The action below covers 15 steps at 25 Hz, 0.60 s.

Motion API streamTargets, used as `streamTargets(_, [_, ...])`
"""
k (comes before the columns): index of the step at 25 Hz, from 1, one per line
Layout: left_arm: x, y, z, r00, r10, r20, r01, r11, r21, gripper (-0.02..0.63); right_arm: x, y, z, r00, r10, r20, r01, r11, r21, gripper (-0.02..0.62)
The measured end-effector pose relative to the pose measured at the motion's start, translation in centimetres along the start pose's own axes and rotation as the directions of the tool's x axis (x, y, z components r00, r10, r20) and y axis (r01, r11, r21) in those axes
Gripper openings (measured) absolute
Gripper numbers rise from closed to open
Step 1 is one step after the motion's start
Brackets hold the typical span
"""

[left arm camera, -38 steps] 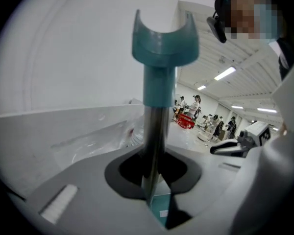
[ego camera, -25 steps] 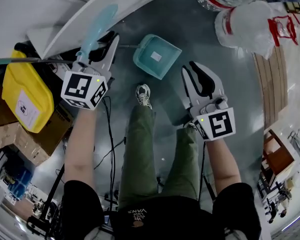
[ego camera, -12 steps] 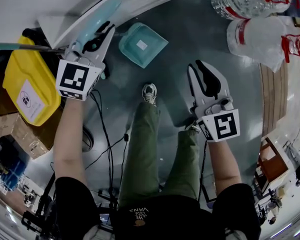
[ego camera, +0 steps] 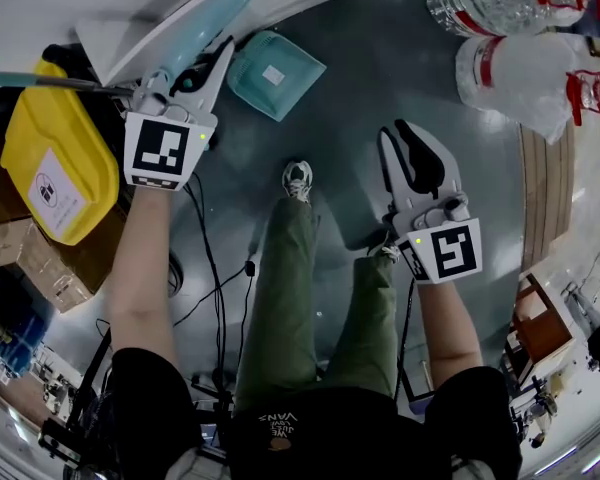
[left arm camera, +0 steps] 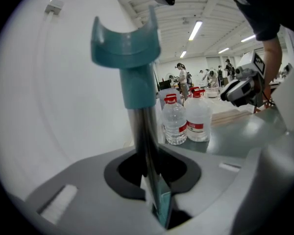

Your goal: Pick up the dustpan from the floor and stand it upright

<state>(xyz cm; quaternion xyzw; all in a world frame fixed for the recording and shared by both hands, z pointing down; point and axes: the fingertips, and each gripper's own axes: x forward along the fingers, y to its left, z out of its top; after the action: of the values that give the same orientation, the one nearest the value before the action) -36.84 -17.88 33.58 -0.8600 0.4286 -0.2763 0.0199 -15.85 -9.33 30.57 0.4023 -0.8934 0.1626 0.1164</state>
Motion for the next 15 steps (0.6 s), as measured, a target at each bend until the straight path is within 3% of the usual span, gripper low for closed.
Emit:
streamTargets(9, [1.7, -2.1, 0.3, 0.998, 0.024, -0.052, -0.024, 1.0, 0.009, 0.104, -2.9, -0.5, 0.9, 1.0, -0.028, 0.007, 0.028, 0.999, 0.016, 0.078])
streamTargets(15, [2.7, -2.8, 0.3, 0.995, 0.043, -0.094, -0.051, 0.995, -0.08, 0.105, -6.3, -2.2, 1.7, 0.998, -0.063, 0.014, 0.062, 0.998, 0.025, 0.078])
